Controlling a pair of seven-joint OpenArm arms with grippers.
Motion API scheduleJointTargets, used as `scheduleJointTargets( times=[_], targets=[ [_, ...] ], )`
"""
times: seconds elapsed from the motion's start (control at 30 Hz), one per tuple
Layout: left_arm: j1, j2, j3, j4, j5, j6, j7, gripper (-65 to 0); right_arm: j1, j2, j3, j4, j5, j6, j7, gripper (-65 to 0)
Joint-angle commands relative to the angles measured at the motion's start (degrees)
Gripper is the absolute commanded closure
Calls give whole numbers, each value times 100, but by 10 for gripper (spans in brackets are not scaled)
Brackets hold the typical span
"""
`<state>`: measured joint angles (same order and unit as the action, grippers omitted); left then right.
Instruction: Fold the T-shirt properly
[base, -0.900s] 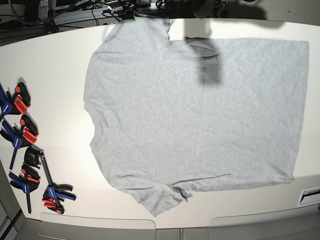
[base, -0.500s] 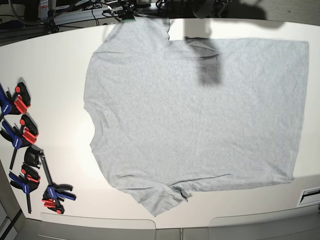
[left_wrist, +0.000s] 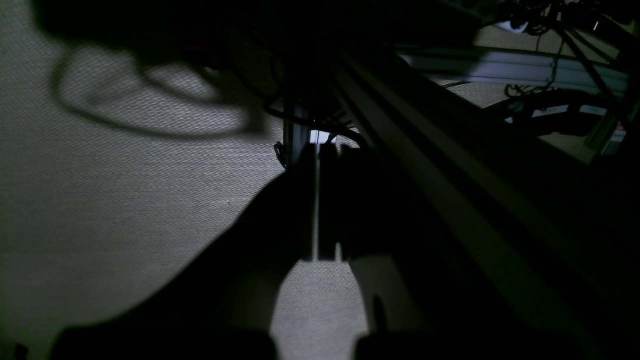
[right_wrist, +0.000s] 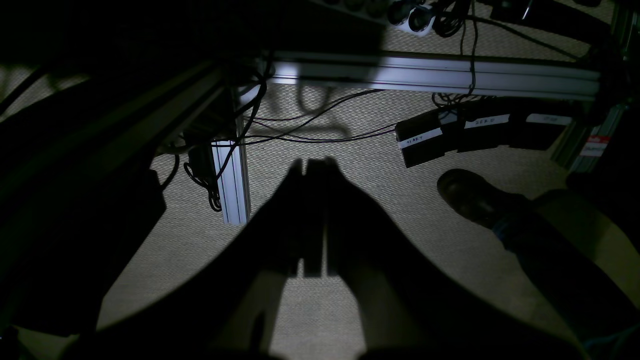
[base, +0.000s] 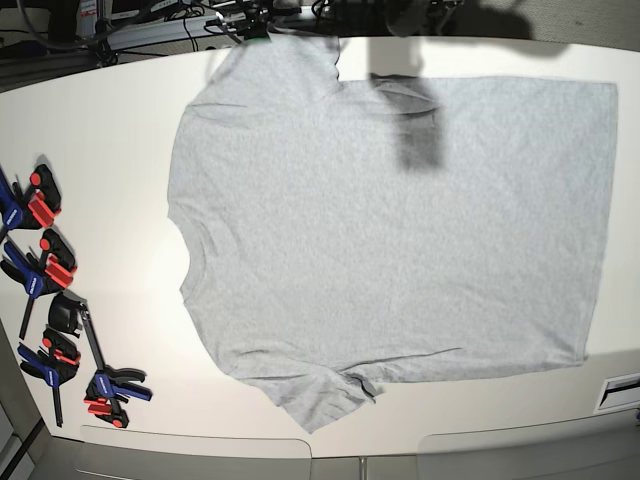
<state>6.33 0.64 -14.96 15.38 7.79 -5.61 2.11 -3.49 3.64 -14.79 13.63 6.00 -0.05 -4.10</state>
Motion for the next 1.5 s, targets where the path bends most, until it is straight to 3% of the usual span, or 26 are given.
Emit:
scheduleJointTargets(
  times=[0.0,0.1,0.17,0.27,0.4,0.63,0.83,0.97,1.13,1.23,1.33,1.47],
  targets=[
    [20,28,2,15,9,-39,-17,0,28,2,13,35,17,-39,39,0],
    [39,17,2,15,-72,-37,-20,0,26,4,13,42,15,-42,44,0],
    [79,-35,2,15,-577,-37,-24,0,9,17,13,48,17,-39,125,0],
    [245,-142,2,144,-1274,-39,-44,0,-120,85,13,122,22,-39,520,0],
    [745,-262,2,715,-1432,-39,-48,0,-507,306,13,415,55,-39,962,0],
    [1991,-450,2,2181,-2227,-76,-83,0,-1493,761,15,1351,815,-37,1270,0],
    [3373,-651,2,3989,-2640,-879,4,0,-2710,1091,15,2817,831,-37,1346,0],
    [4496,-949,0,5574,-3132,-1425,87,0,-3814,1390,144,4330,1561,-42,1198,0],
    [5617,-1250,-227,7543,-3298,-2070,826,0,-5265,1429,951,6443,1720,-37,1064,0],
    [6046,-1261,-546,8496,-3366,-2527,1239,0,-5974,1432,1338,7665,1880,-26,756,0],
    [6275,-1261,-922,9162,-3978,-2833,1578,0,-6430,1429,1705,8743,2391,-20,474,0],
    [6286,-1261,-1346,9659,-4647,-2920,1958,0,-6472,1429,2218,9757,2601,-9,179,0]
  ],
)
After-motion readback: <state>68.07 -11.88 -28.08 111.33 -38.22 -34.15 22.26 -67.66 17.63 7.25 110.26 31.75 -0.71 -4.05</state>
